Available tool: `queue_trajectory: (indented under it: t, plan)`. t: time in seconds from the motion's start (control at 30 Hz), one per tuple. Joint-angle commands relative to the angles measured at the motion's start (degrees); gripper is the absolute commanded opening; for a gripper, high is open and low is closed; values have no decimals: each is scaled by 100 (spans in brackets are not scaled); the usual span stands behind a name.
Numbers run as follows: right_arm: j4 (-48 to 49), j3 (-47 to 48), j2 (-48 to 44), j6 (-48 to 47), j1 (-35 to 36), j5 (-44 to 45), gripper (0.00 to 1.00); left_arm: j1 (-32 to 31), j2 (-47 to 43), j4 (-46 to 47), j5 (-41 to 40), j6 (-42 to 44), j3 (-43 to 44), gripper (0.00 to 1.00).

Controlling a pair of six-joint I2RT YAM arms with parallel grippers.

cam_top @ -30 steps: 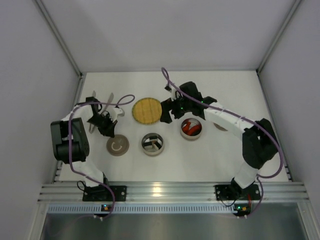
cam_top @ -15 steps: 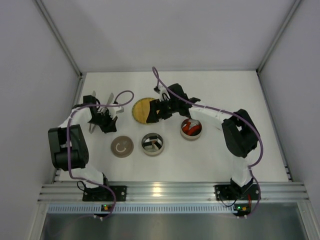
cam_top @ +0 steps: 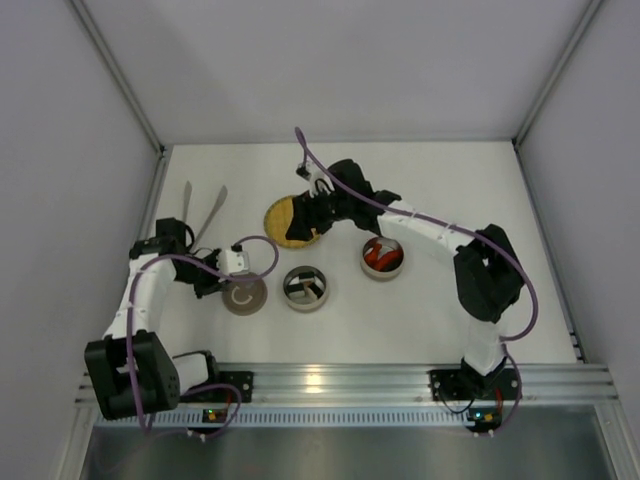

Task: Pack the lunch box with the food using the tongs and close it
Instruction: Adjust the box lid at the center of the board.

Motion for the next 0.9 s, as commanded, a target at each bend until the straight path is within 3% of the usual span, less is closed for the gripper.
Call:
queue_trajectory:
  t: [0.0, 0.2, 0.23, 0.47, 0.63, 0.87]
  plan:
    - [-110, 490, 302, -200, 481, -89, 61, 165, -6, -1123, 608, 1190, 36, 22]
    - [-83, 1360, 1163, 107, 816, -906, 49, 1157, 204, -2417, 1698, 2885, 501, 14]
    - [-118, 1640, 1295, 151, 868, -1020, 47, 1246, 222, -2775, 1699, 3123, 537, 13]
    - [-320, 2389, 2341, 353, 1176, -1618, 40, 1291, -331, -2674, 645, 4618, -288, 14]
    - [-531, 2635, 2703, 301, 1404, -1654, 37, 1283, -376, -2366, 635, 5147, -579, 15]
    - [-953, 2855, 3045, 99, 1580, -1444, 36, 1046, -6, -1901, 547, 4867, -570, 19]
